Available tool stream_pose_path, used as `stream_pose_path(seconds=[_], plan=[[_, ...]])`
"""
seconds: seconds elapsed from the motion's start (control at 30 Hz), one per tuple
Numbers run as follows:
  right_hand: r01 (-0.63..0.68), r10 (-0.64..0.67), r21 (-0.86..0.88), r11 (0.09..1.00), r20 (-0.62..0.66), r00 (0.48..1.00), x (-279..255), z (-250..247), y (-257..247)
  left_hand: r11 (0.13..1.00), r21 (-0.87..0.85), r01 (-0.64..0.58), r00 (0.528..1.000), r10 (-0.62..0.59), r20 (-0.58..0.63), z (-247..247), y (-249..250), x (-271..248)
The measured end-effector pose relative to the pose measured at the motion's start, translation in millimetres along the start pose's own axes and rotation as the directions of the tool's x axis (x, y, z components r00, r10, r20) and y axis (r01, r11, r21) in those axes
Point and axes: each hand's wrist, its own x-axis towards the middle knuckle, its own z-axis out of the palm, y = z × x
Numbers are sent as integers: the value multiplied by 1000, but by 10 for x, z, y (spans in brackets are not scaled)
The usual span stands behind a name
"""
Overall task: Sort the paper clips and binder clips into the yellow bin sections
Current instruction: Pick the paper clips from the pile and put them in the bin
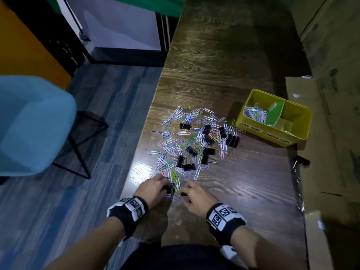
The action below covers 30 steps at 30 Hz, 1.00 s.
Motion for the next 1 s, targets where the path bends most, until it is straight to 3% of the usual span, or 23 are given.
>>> stream_pose_path(seconds=[0.13, 0.23, 0.37, 0.5, 0.6, 0.77, 0.87, 1.0], plan=[[-72, 72, 7, 997, -102, 992, 13, 42, 27, 981, -165, -102, 993, 91, -76, -93, -134, 3], [-81, 85, 28, 996, -160, 983, 24, -13, 65, 949, -306, -76, 980, 15, -197, -397, -309, 115], [-74, 60, -94, 993, -147, 987, 132, -105, 21, 966, -258, 2, 951, -82, -299, -830, -477, 567], [-101, 77, -249, 963, -102, 992, 244, -148, -118, 978, -197, 67, 969, -111, -221, -977, -541, 997], [-178, 150, -271, 946, -119, 981, 283, -124, -146, 985, -167, 32, 980, -63, -186, -955, -515, 1060], [-231, 199, -177, 957, -185, 963, 240, -76, -84, 990, -135, -51, 923, -5, -385, -644, -502, 797], [-203, 163, -142, 969, -253, 953, 150, 14, -42, 1000, -2, -30, 935, 27, -355, -360, -494, 650], [-148, 114, -148, 978, -218, 969, 96, 140, -65, 996, 79, -35, 954, 57, -294, -61, -379, 460]])
